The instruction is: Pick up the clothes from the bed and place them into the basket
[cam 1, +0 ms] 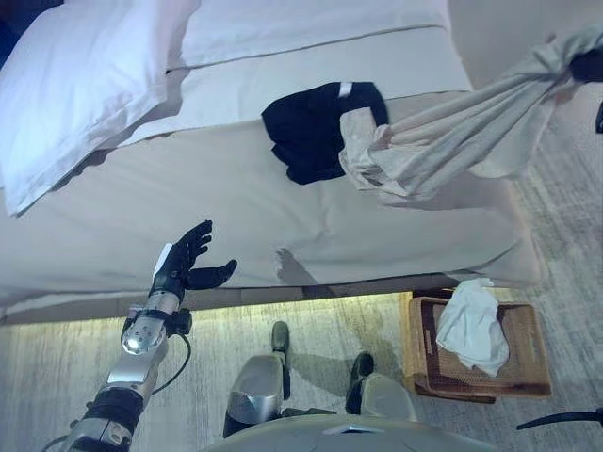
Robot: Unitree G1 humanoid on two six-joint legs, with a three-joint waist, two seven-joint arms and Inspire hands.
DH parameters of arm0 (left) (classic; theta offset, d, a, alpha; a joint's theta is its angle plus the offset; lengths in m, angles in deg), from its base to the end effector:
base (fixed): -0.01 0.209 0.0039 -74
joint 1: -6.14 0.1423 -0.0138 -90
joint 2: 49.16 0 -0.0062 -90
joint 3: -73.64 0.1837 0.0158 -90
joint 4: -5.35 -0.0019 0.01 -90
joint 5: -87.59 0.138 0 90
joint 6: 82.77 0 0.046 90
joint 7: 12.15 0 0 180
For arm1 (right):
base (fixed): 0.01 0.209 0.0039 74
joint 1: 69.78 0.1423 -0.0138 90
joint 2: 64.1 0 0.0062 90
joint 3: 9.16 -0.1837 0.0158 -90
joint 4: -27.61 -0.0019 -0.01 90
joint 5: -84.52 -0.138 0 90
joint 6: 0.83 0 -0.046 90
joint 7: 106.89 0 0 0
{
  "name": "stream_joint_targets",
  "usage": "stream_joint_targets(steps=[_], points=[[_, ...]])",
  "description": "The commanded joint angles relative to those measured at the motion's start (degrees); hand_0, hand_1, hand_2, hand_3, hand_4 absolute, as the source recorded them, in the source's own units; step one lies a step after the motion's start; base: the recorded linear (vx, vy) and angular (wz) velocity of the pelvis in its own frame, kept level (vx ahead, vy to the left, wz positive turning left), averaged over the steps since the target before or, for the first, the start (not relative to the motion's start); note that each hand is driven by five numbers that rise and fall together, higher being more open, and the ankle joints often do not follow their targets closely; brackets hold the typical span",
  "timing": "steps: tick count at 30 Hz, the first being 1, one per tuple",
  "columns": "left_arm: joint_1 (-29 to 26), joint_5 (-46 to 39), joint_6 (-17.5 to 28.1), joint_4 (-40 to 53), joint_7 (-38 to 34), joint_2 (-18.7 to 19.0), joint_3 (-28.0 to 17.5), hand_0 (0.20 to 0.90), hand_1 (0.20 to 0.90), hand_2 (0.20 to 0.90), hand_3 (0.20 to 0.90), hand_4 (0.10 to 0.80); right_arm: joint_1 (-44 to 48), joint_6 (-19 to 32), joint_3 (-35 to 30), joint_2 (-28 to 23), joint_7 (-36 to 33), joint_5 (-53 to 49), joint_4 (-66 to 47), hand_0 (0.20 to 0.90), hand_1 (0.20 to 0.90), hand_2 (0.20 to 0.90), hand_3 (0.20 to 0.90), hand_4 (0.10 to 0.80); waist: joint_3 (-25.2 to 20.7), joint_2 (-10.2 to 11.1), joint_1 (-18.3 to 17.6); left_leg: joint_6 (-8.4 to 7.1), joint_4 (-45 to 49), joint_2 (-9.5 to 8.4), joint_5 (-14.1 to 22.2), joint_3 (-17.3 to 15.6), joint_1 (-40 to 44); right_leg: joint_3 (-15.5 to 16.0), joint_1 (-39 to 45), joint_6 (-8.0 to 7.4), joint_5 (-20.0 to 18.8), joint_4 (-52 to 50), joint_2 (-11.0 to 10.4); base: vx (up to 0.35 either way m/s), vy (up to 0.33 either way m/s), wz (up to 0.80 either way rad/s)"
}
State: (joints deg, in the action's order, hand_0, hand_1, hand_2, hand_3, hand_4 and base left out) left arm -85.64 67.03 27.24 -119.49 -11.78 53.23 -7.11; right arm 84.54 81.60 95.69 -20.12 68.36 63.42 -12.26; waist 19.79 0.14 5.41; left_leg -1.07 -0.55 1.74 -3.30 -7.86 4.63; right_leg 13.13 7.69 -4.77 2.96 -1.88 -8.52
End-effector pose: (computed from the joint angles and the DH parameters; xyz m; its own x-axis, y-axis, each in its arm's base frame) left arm 0.1792 0.2621 -0.0156 0.9695 0.0848 -0.2299 -0.0387 0.9794 0.1983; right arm 0.2930 -0.3538 0.3013 0.8223 -0.4768 0.3105 0.5684 0.7144 -0.4082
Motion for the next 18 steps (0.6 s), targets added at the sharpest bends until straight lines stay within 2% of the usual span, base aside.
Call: stream_joint_targets(steps=[1,8,18], points=[[1.3,0.9,2.5,-1.7,-1.2,1.6,1.9,0.900,0.900,0.900,0.900,0.800,9.6,6.7,7.5,-7.7,-2.9,-1.5,-5.6,0.300,0.300,0.300,0.200,0.100,-12.5,2.4,-2.0,-3.02,2.3,2.74,5.9,0.7,-0.2,0.0,-3.4,1.06,0.2,-1.9,1.5,0.043,0.015,-0.21],[0.2,1.4,2.9,-5.4,-1.1,0.9,1.9,0.900,0.900,0.900,0.900,0.800,13.8,6.8,10.0,-12.8,-4.6,-1.7,-7.8,0.300,0.300,0.300,0.200,0.100,-14.6,3.5,-4.9,-2.87,-0.1,2.86,6.1,-1.4,1.9,-2.7,-3.2,-0.35,-2.2,1.5,1.8,0.033,0.011,-0.24],[-0.8,2.7,3.7,-9.2,0.0,0.3,1.7,0.900,0.900,0.900,0.900,0.800,15.8,4.7,10.8,-19.1,-8.5,-1.3,-11.5,0.300,0.300,0.300,0.200,0.100,-16.0,4.4,-8.7,-2.30,-1.4,3.12,6.7,-3.6,3.6,-5.9,-3.9,-1.01,-2.8,2.2,2.7,0.023,0.017,-0.18]])
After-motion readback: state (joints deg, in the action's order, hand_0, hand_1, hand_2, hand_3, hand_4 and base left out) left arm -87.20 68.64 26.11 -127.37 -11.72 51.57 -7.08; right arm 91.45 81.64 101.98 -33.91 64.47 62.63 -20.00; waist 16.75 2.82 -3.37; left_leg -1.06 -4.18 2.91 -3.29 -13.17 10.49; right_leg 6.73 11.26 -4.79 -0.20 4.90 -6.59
